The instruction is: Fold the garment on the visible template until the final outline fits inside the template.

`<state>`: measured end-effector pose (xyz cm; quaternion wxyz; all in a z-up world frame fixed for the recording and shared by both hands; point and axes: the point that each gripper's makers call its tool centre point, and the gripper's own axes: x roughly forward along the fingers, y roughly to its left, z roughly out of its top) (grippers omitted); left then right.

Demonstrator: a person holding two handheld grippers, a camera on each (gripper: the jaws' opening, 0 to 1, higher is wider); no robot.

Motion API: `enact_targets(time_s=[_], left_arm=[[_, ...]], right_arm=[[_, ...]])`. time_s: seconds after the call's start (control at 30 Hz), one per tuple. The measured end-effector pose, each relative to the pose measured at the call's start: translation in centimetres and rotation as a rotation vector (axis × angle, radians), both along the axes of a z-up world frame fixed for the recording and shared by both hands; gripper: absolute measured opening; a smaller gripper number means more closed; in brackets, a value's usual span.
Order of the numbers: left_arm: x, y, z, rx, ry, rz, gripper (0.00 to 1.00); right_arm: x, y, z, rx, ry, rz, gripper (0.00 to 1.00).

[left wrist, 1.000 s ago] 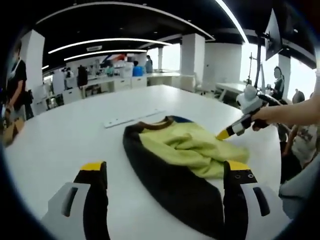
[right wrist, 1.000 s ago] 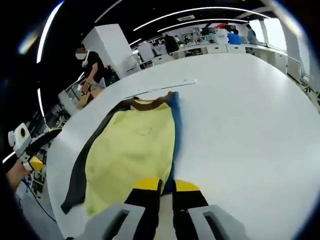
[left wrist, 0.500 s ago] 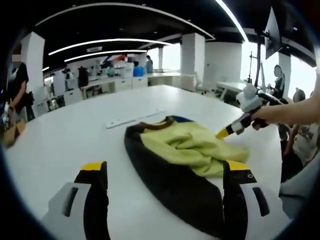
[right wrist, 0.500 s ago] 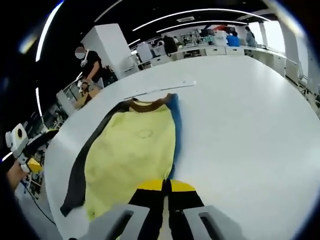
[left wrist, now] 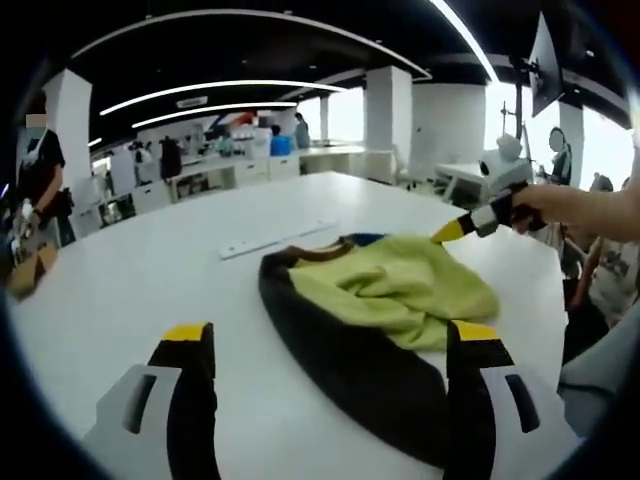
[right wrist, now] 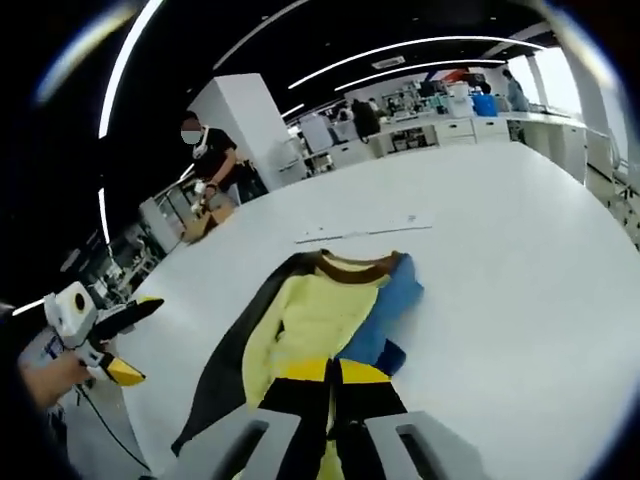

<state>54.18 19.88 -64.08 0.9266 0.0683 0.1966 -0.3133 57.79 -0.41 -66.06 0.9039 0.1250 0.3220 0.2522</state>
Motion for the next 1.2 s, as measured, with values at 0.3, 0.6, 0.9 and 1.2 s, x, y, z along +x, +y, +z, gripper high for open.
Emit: enact_targets(time_s=[0.3, 0.6, 0.9, 1.2], left_arm=[[-0.3, 0.6, 0.1, 0.001, 0.0, 0.01, 0.92], [-0.6, 1.4, 0.3, 0.004, -0.009, 0.022, 0.93], [-1.0, 1.8, 0.0, 0.007, -0.003, 0.03, 0.93], [-1.2, 2.4, 0.0, 0.008, -0.002, 0.043, 0.93]], right_arm=[[0.7, 4.4, 1.8, 0.008, -0.038, 0.084, 0.0], [-0.5, 9.2, 1.0, -0.011, -0.044, 0.218, 0.0], [-2.2, 11.9, -1.7, -0.058, -0.022, 0.326, 0.0], [-3.0, 12.9, -3.9, -0.113, -0.005, 0.399, 0.0]])
